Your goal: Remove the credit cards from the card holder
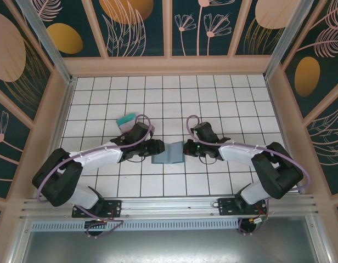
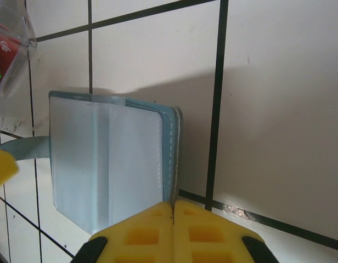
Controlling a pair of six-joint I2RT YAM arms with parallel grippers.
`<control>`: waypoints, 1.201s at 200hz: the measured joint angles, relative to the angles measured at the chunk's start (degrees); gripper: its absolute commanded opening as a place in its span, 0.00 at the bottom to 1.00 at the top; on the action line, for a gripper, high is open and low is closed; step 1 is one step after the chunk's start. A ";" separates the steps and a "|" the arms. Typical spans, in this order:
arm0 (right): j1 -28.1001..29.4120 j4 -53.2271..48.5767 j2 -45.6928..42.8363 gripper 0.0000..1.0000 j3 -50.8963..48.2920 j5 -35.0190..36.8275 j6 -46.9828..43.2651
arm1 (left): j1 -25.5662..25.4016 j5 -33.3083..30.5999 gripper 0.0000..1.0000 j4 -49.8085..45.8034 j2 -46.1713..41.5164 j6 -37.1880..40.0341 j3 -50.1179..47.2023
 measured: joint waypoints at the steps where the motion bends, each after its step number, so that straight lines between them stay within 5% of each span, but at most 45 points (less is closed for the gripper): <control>1: 0.00 0.00 0.00 0.00 -0.02 0.00 0.04 | 0.00 0.00 0.45 0.00 0.04 0.00 0.00; 129: 0.00 0.44 0.00 0.00 -0.74 0.00 0.46 | -0.04 -1.42 0.46 -0.02 4.35 -1.05 0.00; 240: 0.00 0.70 0.00 0.00 -0.94 0.00 0.63 | -1.01 3.10 0.58 2.84 5.38 -0.59 0.04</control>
